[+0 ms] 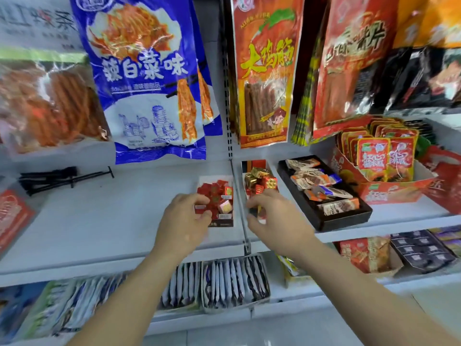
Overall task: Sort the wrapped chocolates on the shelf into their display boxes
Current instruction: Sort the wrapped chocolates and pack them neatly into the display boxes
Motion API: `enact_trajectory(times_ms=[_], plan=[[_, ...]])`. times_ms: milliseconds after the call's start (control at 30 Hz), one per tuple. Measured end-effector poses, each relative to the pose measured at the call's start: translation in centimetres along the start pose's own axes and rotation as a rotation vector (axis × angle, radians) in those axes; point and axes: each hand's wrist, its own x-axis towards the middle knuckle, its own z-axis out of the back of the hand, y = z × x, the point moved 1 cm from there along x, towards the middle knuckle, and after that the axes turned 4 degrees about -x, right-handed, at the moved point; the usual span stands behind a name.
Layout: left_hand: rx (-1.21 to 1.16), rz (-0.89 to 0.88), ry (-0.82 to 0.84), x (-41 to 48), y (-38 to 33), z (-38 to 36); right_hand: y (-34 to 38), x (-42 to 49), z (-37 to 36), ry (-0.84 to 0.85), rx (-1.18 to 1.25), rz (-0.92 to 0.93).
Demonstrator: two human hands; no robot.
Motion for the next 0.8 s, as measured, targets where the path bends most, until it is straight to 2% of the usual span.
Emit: enact_trajectory(times_ms=[100,167,367,500,667,800], plan=[[0.082,0.033,0.179,-1.6,1.3,-0.6,2.2,-0.6,-2.9,0.224,0.019,-0.025],[0.113,0.014,0.218,-2.5,1.5,-0.6,2.6,-0.9,-4.3,0.29,-0.014,-0.058],[0.117,-0.023,0.228,-5.8,2.1,1.2,3.8,-2.4,-5.3,0.282,-0.056,-0.103],[0.106,-0.012,0.175,-7.8,3.2,2.6,5.9,-4.7,-6.9,0.119,0.174,-0.155],[0.115,-0.044,0.144,-6.7,4.4,4.0,5.7,-3.5,-6.5,0.189,0.104,-0.064],[0.072,-0.04,0.054,-4.4,5.7,4.8,4.8,-1.2,-5.3,0.14,0.138,-0.033]])
